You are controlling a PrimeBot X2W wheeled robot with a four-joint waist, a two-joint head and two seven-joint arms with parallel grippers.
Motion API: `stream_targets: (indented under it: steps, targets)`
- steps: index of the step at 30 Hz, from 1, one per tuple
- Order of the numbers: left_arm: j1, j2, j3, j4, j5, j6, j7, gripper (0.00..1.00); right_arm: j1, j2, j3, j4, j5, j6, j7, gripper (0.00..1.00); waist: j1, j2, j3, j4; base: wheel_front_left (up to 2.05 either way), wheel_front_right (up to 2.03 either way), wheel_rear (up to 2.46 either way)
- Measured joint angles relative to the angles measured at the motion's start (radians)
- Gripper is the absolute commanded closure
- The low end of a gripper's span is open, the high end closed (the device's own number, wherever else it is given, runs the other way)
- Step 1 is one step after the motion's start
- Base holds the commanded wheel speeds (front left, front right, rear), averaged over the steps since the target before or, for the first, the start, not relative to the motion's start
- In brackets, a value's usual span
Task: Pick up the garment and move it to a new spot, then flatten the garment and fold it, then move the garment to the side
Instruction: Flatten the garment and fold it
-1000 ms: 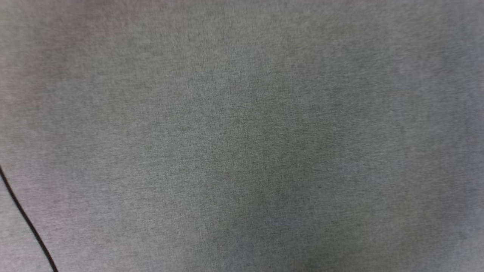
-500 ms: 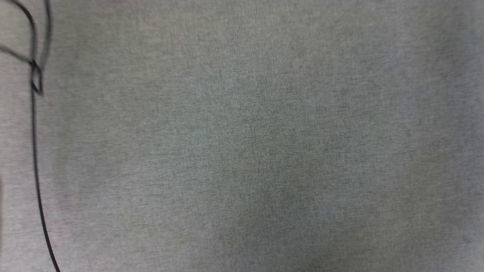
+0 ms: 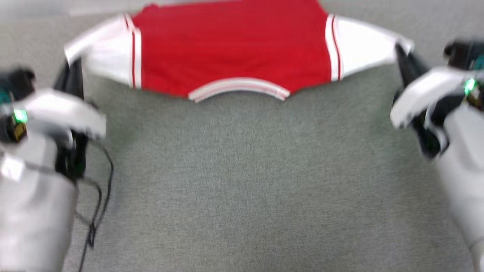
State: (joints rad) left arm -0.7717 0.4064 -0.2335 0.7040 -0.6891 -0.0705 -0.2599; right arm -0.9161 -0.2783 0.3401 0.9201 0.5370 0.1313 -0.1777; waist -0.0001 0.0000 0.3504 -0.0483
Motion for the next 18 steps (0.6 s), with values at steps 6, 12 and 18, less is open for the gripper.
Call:
stream_targets:
  steps: [6,12,18]
  targets:
    - [0.403,-0.016,0.095,-0.196,0.026,0.053,0.0,1.0,0.285,-0.037,0.007,-0.109,0.052,0.0,-0.016,1.0,-0.0002,0.0,-0.16,-0.01,0.0,0.0,0.0]
    - [0.657,-0.019,0.115,-0.362,0.015,0.119,0.012,1.0,0.512,-0.065,-0.066,-0.227,0.049,0.001,0.001,1.0,-0.0003,0.0,-0.254,-0.013,0.0,0.0,0.0]
    - [0.868,-0.018,0.124,-0.559,0.004,0.204,0.071,1.0,0.783,-0.051,-0.212,-0.414,-0.001,0.001,0.076,1.0,-0.0003,0.0001,-0.307,0.006,0.0,0.0,0.0]
